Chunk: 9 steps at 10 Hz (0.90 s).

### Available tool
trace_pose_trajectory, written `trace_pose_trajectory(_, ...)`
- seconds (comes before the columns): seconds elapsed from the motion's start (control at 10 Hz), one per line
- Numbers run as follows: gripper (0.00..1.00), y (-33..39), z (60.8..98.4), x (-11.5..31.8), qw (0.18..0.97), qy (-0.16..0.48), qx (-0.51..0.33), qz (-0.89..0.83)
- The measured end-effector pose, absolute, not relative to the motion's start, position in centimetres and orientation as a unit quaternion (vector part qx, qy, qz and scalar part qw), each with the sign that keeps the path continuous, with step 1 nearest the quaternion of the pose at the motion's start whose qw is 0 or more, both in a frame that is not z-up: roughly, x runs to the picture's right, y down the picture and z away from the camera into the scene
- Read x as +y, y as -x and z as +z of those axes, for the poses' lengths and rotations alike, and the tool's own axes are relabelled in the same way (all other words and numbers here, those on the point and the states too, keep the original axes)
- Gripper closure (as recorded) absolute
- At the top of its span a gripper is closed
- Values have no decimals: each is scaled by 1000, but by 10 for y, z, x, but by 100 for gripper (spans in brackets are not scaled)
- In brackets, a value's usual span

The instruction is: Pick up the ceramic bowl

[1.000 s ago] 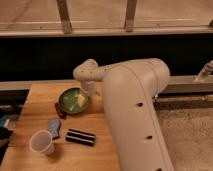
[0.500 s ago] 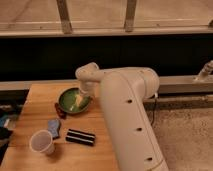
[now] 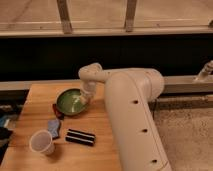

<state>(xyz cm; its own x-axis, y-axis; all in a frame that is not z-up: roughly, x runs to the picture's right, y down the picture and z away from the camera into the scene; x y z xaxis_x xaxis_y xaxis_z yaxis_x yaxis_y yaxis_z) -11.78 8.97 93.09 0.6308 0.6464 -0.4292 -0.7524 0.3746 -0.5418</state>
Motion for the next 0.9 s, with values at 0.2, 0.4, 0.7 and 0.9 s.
trace_pose_trajectory(0.2, 100, 114, 928, 90, 825, 369, 72, 422)
trace_pose_trajectory(0.4, 100, 109, 924, 80, 823, 369, 69, 426)
trace_pose_trajectory(0.7, 100, 104, 902, 36, 830, 348, 60, 432)
trace_pose_trajectory(0.9, 100, 107, 891, 10, 838, 332, 55, 430)
